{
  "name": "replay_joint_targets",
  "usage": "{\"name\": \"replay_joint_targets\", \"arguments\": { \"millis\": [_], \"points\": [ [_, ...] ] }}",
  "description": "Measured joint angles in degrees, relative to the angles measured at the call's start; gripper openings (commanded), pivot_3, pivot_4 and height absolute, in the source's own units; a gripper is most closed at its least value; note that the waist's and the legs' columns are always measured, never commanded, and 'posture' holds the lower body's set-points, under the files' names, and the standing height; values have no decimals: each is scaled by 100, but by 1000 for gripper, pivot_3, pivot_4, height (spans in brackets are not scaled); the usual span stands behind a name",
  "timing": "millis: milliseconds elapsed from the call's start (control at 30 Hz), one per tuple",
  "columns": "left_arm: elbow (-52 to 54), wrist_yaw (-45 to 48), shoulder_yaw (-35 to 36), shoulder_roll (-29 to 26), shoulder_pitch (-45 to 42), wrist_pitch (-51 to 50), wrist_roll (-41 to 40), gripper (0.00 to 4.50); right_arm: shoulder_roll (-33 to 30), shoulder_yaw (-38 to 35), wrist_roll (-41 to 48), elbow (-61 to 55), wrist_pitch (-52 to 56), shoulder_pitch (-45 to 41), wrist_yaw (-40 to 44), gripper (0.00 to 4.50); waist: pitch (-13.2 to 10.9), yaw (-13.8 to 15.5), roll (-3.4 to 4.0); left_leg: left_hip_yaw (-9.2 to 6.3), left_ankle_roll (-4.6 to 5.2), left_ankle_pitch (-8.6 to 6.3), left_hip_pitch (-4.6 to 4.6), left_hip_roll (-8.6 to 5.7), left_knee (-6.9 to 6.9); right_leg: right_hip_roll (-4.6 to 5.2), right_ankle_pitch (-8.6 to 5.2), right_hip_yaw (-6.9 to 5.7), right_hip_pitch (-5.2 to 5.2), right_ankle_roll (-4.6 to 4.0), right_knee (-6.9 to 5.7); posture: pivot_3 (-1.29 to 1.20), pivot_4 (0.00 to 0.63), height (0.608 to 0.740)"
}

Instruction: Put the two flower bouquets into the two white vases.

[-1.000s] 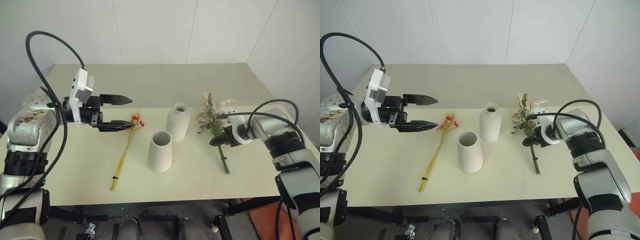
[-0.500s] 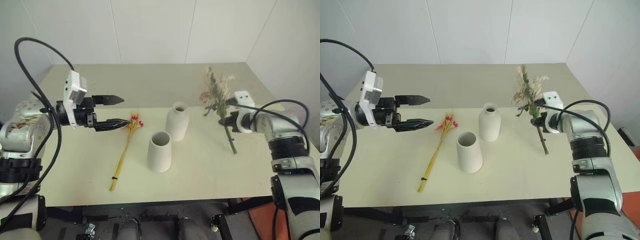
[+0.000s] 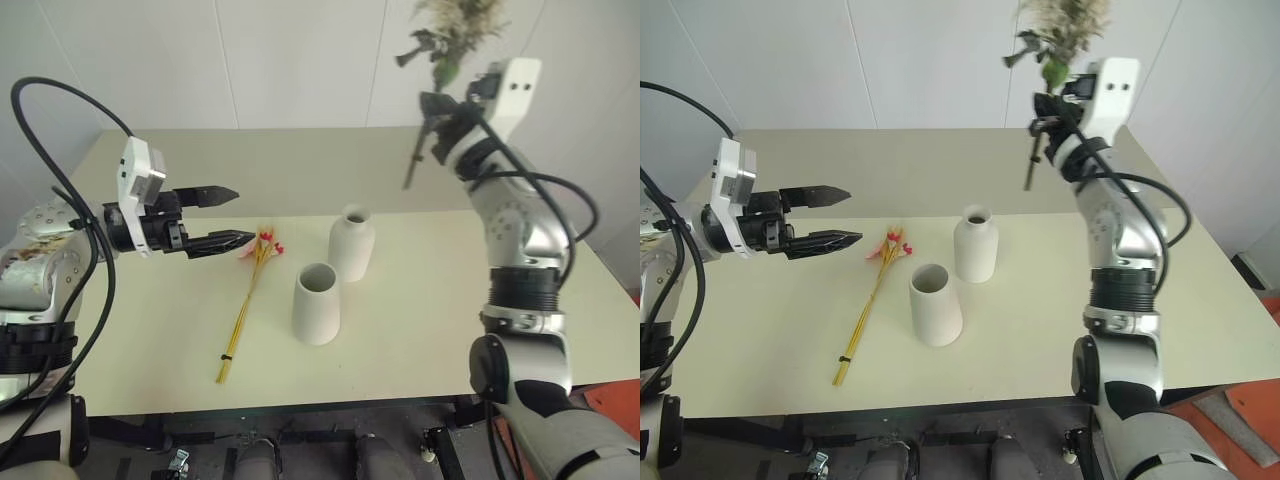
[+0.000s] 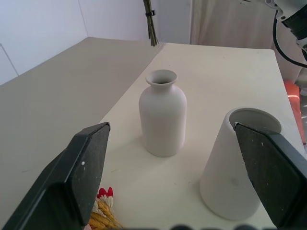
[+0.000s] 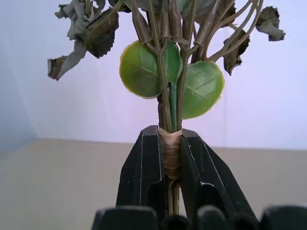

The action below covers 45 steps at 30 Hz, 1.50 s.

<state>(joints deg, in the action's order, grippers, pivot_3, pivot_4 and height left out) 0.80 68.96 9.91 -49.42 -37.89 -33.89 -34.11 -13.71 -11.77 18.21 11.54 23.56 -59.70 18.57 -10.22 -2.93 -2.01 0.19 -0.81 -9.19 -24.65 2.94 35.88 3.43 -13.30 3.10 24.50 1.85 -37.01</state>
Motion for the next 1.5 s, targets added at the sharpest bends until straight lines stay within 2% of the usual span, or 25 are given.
{"name": "replay_joint_targets", "arguments": {
  "millis": [200, 1500],
  "points": [
    [76, -19, 1, -5, 0, -24, -2, 4500, 379, 377, 100, -187, -205, 22, 169, 221, -1, 63, 0, -2, 0, 0, -6, 0, 1, 2, 2, -6, 0, -5, 2, 0, 150, 740],
    [738, -199, 482, -422, 663, -277, -649, 4500, 385, 662, 328, -1212, 33, 1036, 56, 221, 1, 39, -1, -2, 0, 0, 11, 3, 0, 1, 1, -6, -11, -7, -1, 0, 150, 740]
  ]
}}
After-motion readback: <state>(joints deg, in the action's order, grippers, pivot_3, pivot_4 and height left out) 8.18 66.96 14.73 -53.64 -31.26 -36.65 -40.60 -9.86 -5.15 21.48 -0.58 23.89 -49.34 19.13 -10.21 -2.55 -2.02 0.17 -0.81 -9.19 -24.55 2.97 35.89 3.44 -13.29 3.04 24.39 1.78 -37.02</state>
